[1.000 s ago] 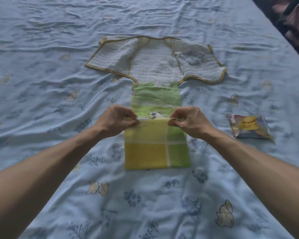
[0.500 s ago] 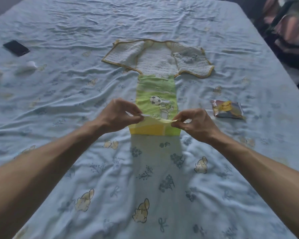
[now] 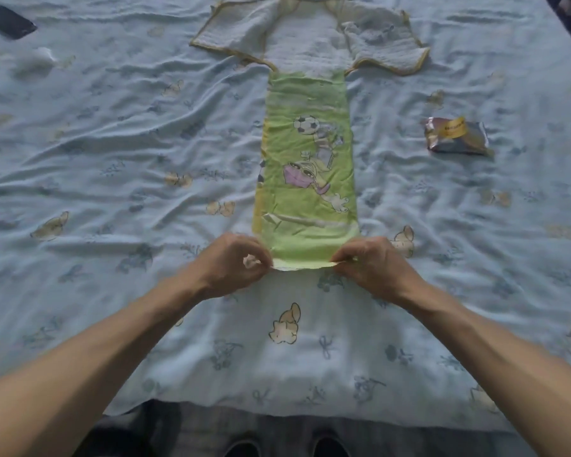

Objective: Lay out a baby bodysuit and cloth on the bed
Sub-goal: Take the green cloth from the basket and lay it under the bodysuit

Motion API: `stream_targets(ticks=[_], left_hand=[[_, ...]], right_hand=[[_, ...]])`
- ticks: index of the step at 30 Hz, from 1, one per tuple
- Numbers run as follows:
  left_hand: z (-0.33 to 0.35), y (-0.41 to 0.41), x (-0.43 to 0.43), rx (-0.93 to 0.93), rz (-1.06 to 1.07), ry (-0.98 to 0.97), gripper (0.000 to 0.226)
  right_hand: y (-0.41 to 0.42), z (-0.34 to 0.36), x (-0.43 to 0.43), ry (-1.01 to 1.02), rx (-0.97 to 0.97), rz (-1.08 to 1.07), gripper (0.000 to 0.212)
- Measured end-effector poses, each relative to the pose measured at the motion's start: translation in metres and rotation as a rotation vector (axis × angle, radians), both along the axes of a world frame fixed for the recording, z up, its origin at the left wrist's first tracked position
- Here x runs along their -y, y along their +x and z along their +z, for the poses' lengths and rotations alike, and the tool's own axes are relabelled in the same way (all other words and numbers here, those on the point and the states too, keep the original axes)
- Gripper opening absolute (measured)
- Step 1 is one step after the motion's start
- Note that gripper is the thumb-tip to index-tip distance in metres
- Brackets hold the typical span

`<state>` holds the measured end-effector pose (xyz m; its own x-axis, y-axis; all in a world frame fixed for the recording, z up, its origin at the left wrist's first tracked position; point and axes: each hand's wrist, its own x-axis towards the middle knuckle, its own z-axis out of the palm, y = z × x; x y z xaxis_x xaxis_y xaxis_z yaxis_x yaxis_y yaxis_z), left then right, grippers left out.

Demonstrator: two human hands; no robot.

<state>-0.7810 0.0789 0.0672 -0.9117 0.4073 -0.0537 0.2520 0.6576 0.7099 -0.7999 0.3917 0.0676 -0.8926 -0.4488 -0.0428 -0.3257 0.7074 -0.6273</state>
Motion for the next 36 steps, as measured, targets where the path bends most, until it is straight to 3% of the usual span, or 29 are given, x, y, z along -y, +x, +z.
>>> stream_targets(ticks=[5,9,12,15,17,22,26,30,32,36], left_hand=[[-0.029,0.015,-0.002,-0.148,-0.001,-0.082,0.008],[-0.019,0.016,-0.004,-0.071,0.034,-0.055,0.011],[0.005,0.008,-0.003,0.046,0.155,0.04,0.02],[0.05,-0.013,-0.002,0.084,0.187,0.046,0.055],[0.089,-0.03,-0.002,0.082,0.171,0.041,0.069],[0.211,-0.067,0.001,-0.012,0.167,-0.029,0.065],[0.333,-0.092,0.014,-0.099,0.216,-0.101,0.072],[0.456,-0.108,0.033,-0.139,0.244,-0.125,0.104],[0.519,-0.109,0.036,-0.179,0.271,-0.124,0.102],[0.637,-0.096,0.032,-0.25,0.315,-0.127,0.108]], right_hand=[[0.011,-0.034,0.003,0.03,-0.081,0.059,0.009],[0.013,-0.018,0.005,0.021,0.042,-0.012,0.015],[0.009,0.021,0.006,0.021,0.197,-0.107,0.042],[-0.01,0.068,0.005,0.003,0.233,-0.153,0.075],[-0.027,0.108,0.005,-0.017,0.228,-0.184,0.087],[-0.064,0.23,0.006,0.001,0.124,-0.214,0.102],[-0.088,0.358,-0.002,0.063,0.007,-0.232,0.095],[-0.096,0.486,-0.013,0.085,-0.085,-0.273,0.107],[-0.094,0.546,-0.017,0.075,-0.109,-0.316,0.114],[-0.073,0.654,-0.022,0.024,-0.188,-0.363,0.109]])
